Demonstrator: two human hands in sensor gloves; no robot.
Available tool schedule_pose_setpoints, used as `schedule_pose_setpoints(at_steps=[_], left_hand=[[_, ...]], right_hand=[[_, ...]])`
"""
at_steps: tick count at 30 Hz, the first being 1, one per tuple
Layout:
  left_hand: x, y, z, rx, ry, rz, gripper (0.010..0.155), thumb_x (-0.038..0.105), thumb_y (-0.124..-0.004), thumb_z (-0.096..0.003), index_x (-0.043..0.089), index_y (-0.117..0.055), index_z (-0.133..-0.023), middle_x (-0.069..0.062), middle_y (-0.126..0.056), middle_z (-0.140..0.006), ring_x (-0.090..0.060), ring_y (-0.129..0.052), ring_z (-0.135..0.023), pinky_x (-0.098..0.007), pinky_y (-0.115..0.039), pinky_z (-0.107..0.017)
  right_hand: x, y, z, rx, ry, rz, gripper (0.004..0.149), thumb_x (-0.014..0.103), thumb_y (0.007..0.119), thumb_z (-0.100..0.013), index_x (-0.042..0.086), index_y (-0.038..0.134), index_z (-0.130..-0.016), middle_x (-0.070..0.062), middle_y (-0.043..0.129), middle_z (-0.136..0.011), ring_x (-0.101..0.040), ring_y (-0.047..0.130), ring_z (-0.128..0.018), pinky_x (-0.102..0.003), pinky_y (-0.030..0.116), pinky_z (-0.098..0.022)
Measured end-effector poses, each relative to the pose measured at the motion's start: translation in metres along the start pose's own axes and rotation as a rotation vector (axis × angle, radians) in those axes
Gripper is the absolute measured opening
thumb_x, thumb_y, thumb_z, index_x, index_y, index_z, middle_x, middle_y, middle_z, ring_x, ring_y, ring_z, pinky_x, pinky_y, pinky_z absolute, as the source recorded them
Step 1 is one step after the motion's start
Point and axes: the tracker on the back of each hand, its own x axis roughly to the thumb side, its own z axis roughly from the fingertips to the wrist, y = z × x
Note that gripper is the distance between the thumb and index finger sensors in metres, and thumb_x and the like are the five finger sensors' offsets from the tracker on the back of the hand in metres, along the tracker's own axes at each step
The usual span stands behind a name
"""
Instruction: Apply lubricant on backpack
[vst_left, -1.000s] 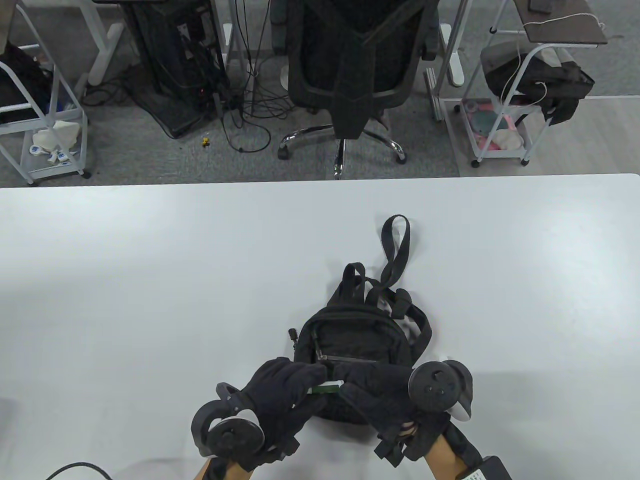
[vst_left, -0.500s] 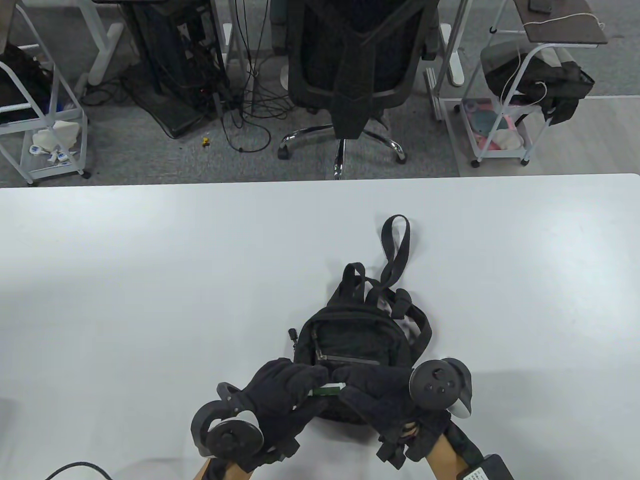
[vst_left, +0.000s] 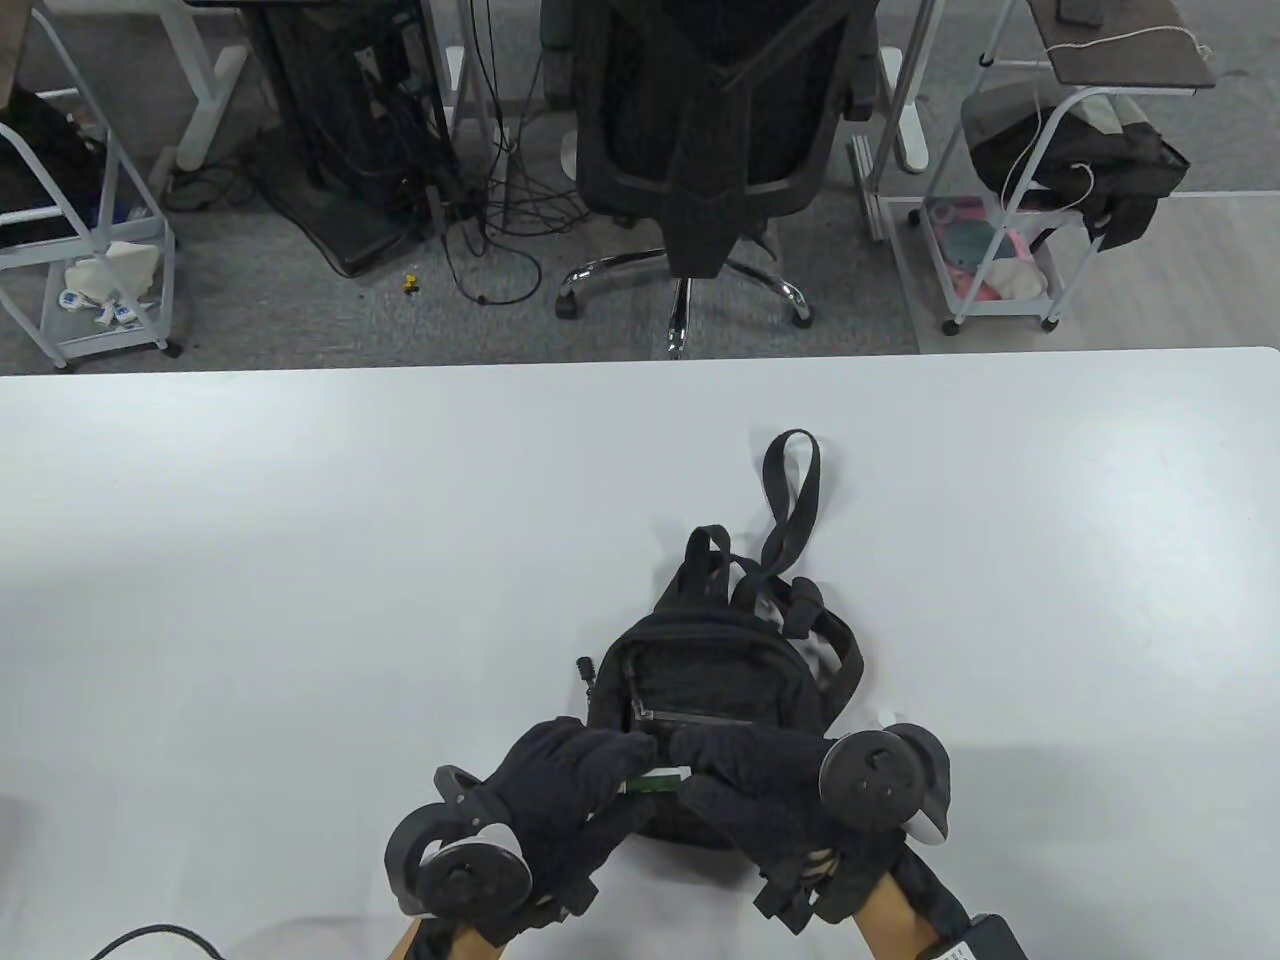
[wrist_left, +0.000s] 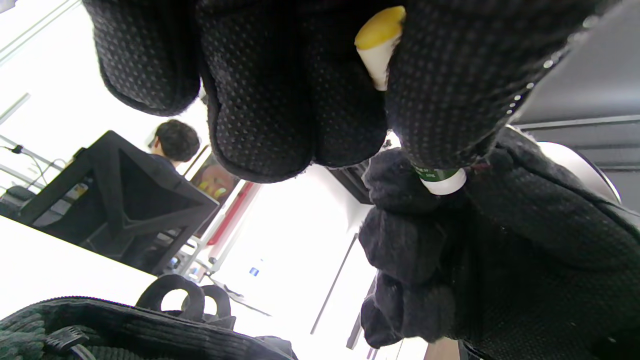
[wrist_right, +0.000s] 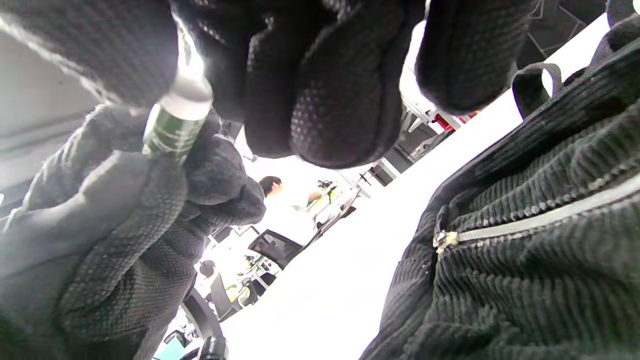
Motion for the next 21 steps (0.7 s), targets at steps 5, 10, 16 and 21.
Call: schedule_pose_setpoints(at_steps=[5, 10, 16, 21], left_hand=[[0.0004, 0.0001, 0.0002, 0.004, 0.000, 0.000, 0.055, 0.043, -0.099, -0.0375, 0.016, -0.090, -0.084, -0.003, -0.102, -0.070, -0.030, -0.109, -0.054, -0.059, -0.085, -0.055], [0.0012, -0.0004, 0.0001, -0.004, -0.006, -0.013, 0.054, 0.043, -0.099, -0.0374, 0.016, -0.090, -0.084, -0.003, -0.102, -0.070, -0.030, -0.109, -0.054, -0.059, -0.085, -0.055], [0.0001, 0.0001, -0.0007, -0.006, -0.001, -0.011, 0.055, 0.043, -0.099, -0.0374, 0.015, -0.090, -0.084, -0.003, -0.102, -0.070, -0.030, -0.109, -0.054, -0.059, -0.085, -0.055], [0.0007, -0.0002, -0.0007, -0.003, -0.003, -0.013, 0.055, 0.043, -0.099, -0.0375, 0.015, -0.090, -0.084, -0.003, -0.102, -0.070, -0.030, -0.109, -0.054, -0.059, -0.085, -0.055]], right_hand=[[-0.0020, -0.0006, 0.0009, -0.013, 0.018, -0.014, 0.057, 0.062, 0.076, -0.046, 0.029, 0.078, -0.092, 0.000, 0.094, -0.080, -0.021, 0.106, -0.058, -0.053, 0.080, -0.055], [-0.0005, 0.0005, 0.0000, 0.008, 0.010, 0.012, 0.047, 0.058, 0.076, -0.047, 0.031, 0.087, -0.083, 0.002, 0.100, -0.071, -0.019, 0.108, -0.049, -0.052, 0.082, -0.053], [0.0005, -0.0016, 0.0010, -0.007, -0.006, 0.033, 0.057, 0.056, 0.087, -0.043, 0.032, 0.075, -0.093, 0.003, 0.092, -0.082, -0.018, 0.106, -0.058, -0.051, 0.081, -0.055], [-0.0026, -0.0007, 0.0009, -0.013, 0.017, 0.001, 0.052, 0.061, 0.072, -0.047, 0.030, 0.083, -0.088, 0.001, 0.097, -0.076, -0.021, 0.107, -0.053, -0.051, 0.082, -0.052]])
